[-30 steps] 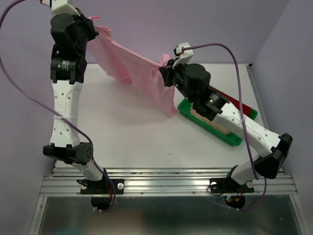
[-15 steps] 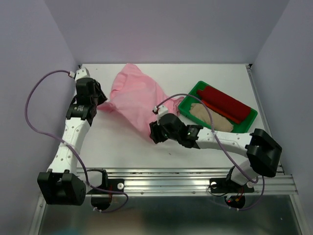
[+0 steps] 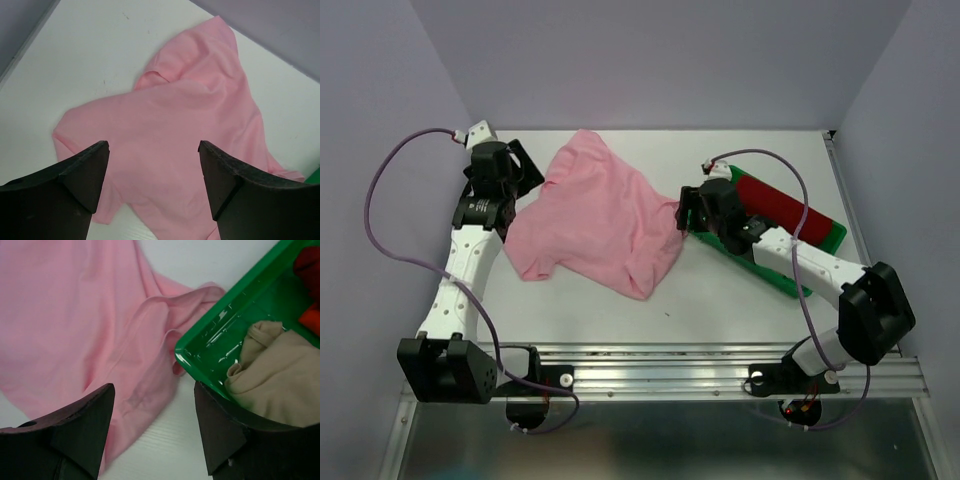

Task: Roll the t-shirts
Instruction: Flatten out the T-shirt at the center of the board.

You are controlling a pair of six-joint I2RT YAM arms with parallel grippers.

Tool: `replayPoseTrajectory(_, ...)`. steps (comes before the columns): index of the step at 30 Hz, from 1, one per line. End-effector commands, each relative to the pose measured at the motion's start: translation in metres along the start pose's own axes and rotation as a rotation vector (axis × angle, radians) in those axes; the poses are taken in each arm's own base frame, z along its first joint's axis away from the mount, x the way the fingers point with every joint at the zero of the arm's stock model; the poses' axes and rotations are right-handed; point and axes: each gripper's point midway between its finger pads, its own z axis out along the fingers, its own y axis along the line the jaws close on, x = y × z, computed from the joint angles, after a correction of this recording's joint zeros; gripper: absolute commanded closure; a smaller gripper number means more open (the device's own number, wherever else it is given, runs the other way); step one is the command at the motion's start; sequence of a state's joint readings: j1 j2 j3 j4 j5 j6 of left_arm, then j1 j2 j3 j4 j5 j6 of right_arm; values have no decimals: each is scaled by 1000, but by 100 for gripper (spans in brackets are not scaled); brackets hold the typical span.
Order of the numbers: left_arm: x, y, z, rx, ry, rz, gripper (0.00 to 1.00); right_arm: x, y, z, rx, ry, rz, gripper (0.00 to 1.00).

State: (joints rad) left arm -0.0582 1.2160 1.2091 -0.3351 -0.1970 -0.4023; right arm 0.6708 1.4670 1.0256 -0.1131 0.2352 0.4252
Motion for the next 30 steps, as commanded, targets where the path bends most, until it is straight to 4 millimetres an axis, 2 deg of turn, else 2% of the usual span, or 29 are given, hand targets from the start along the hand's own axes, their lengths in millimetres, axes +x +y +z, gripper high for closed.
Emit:
replayPoseTrajectory(1, 18, -4, 16, 11, 56, -20, 17, 11, 1, 1, -57, 97, 50, 31)
replayPoseTrajectory(4, 38, -4, 25, 26, 110, -22, 17, 30, -7, 9, -32, 159, 61, 34)
replayPoseTrajectory(6, 44, -4, 29, 26, 125, -24, 18, 40, -17, 16, 2, 183, 65, 36)
replayPoseTrajectory(10, 56, -3, 34, 25, 153, -19, 18, 48, -39, 27, 54, 210, 92, 41)
replayPoseTrajectory(14, 60, -2, 36, 27, 164, -8, 18, 52, -56, 38, 95, 227, 93, 41)
replayPoseTrajectory(18, 63, -5, 38, 37, 173, -5, 18, 45, -82, 50, 180, 208, 76, 41)
replayPoseTrajectory(21, 64, -8, 39, 49, 176, -4, 18, 29, -112, 59, 264, 171, 96, 42)
replayPoseTrajectory(26, 64, -11, 39, 59, 179, 1, 18, 10, -143, 66, 313, 128, 152, 42)
replayPoseTrajectory(28, 65, -12, 41, 58, 183, 2, 18, 8, -141, 72, 301, 133, 143, 42)
replayPoseTrajectory(30, 66, -12, 43, 54, 185, 4, 18, -2, -131, 76, 252, 122, 147, 42)
